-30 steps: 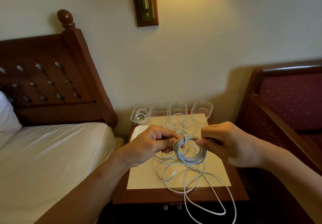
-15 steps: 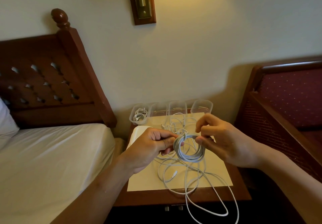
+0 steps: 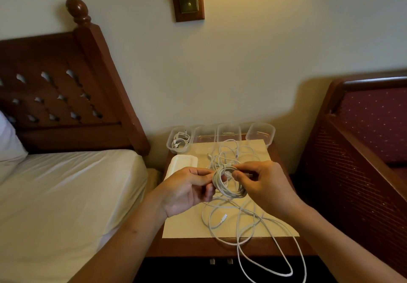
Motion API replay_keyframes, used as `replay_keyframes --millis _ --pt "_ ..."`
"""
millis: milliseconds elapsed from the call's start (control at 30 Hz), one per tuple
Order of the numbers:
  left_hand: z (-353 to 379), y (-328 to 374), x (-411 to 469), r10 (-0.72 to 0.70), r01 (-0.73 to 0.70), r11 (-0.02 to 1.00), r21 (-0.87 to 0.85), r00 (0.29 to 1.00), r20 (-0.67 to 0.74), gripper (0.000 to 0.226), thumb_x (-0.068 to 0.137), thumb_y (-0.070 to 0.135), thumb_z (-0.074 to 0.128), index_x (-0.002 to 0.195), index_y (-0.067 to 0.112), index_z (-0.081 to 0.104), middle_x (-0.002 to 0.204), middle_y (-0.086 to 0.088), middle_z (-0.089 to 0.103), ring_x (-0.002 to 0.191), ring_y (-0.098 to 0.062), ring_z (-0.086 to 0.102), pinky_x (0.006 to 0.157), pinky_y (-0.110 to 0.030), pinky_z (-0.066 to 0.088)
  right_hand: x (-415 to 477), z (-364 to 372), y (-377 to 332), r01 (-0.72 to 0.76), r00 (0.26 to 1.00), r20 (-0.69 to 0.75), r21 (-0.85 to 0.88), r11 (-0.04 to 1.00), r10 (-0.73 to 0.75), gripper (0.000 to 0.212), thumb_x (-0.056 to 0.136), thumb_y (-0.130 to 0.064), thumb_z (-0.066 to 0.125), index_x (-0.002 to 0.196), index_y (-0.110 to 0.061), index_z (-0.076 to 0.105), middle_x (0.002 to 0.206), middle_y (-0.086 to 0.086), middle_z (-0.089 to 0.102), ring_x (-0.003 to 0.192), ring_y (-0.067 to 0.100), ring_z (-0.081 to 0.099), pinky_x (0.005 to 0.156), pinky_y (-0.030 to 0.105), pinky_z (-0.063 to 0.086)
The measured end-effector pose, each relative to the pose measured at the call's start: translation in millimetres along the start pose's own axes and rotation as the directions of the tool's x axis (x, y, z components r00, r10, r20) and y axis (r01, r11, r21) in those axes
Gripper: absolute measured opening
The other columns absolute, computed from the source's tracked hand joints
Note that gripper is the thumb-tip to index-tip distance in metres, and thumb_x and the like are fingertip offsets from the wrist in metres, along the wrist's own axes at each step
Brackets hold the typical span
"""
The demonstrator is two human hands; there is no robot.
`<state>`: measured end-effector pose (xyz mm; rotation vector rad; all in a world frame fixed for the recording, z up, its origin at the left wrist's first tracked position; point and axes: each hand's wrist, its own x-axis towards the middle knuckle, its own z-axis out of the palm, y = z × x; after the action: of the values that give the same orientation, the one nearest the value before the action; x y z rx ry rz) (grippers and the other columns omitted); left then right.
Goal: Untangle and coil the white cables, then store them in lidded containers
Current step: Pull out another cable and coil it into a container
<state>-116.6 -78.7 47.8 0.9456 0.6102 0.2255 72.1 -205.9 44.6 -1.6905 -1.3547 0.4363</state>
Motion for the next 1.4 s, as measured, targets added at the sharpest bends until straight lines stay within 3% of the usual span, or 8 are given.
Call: replay_keyframes --millis 333,467,600,700,800,900,1167,1400 --pt "-53.9 12.9 37.0 0.016 -0.007 0.984 0.18 0.999 -0.048 0.033 0.104 0.018 0.043 0.116 0.001 0.068 0.09 -0.013 0.06 0.071 -0.021 0.055 0.066 -0.033 0.047 59.4 42.1 3.9 -0.061 0.998 0.011 -0.01 0.998 0.061 0.018 0.099 -0.016 0.067 0.113 -0.013 0.079 0.088 -0.001 0.077 0.076 0.015 0.072 0.073 0.037 0.062" --pt "-87.8 14.5 70.2 0.223 -0.052 0.911 0.41 0.897 -0.381 0.032 0.108 0.008 0.043 0.105 0.004 0.075 0.086 -0.014 0.068 0.072 -0.023 0.062 0.064 -0.032 0.049 99.9 57.0 15.4 -0.112 0.993 0.023 -0.055 0.992 0.113 0.016 0.1 -0.016 0.065 0.107 -0.012 0.079 0.074 -0.007 0.071 0.066 0.015 0.07 0.066 0.033 0.062" --pt "-134.6 -0.8 110.2 0.588 0.137 0.429 0.893 0.708 -0.391 0.027 0.106 0.022 0.048 0.118 0.026 0.072 0.124 0.006 0.066 0.111 -0.015 0.059 0.084 -0.025 0.045 177.2 85.4 49.3 -0.162 0.985 0.019 -0.188 0.969 0.169 0.024 0.1 -0.014 0.061 0.085 -0.006 0.078 0.071 0.014 0.072 0.066 0.034 0.07 0.059 0.046 0.059" --pt "-155.9 -16.4 135.1 0.576 0.337 0.078 0.938 0.753 -0.318 0.044 0.109 0.038 0.035 0.148 0.025 0.051 0.155 0.002 0.047 0.138 -0.02 0.044 0.111 -0.036 0.038 234.9 113.1 71.9 -0.177 0.982 0.009 -0.338 0.924 0.191 0.025 0.098 -0.013 0.062 0.079 -0.004 0.074 0.071 0.013 0.069 0.057 0.024 0.06 0.048 0.033 0.046" --pt "-162.2 -31.4 154.6 0.492 0.432 -0.083 0.898 0.801 -0.34 0.057 0.109 0.048 0.022 0.16 0.022 0.029 0.17 -0.007 0.022 0.155 -0.03 0.019 0.126 -0.049 0.019 278.9 139.0 93.8 -0.2 0.97 0.044 -0.424 0.883 0.24 0.01 0.092 -0.009 0.069 0.085 -0.003 0.073 0.076 0.012 0.066 0.059 0.019 0.056 0.051 0.027 0.04" --pt "-169.9 -44.6 167.6 0.425 0.431 -0.126 0.893 0.837 -0.344 0.064 0.108 0.053 0.018 0.164 0.021 0.015 0.173 -0.012 0.005 0.159 -0.035 0.001 0.127 -0.058 0.004 309.1 159.9 116.6 -0.186 0.961 0.074 -0.546 0.817 0.268 0.013 0.089 -0.009 0.071 0.099 -0.002 0.071 0.092 0.016 0.068 0.077 0.031 0.065 0.067 0.038 0.055" --pt "-181.8 -54.5 178.3 0.459 0.412 -0.134 0.901 0.832 -0.312 0.069 0.107 0.056 0.019 0.165 0.022 0.005 0.173 -0.013 -0.005 0.159 -0.036 -0.008 0.125 -0.057 -0.002 336.1 187.4 146.1 -0.072 0.958 0.113 -0.794 0.603 0.264 0.026 0.092 -0.028 0.065 0.113 -0.012 0.067 0.116 0.017 0.069 0.113 0.036 0.062 0.099 0.042 0.045" --pt "-183.3 -56.1 181.2 0.487 0.417 -0.136 0.899 0.818 -0.306 0.069 0.106 0.058 0.017 0.165 0.024 0.005 0.173 -0.011 -0.006 0.159 -0.036 -0.007 0.126 -0.054 -0.002 337.3 199.4 158.7 -0.015 0.96 0.123 -0.874 0.486 0.251 0.021 0.094 -0.022 0.056 0.112 -0.016 0.066 0.112 0.01 0.07 0.114 0.031 0.058 0.103 0.046 0.036"
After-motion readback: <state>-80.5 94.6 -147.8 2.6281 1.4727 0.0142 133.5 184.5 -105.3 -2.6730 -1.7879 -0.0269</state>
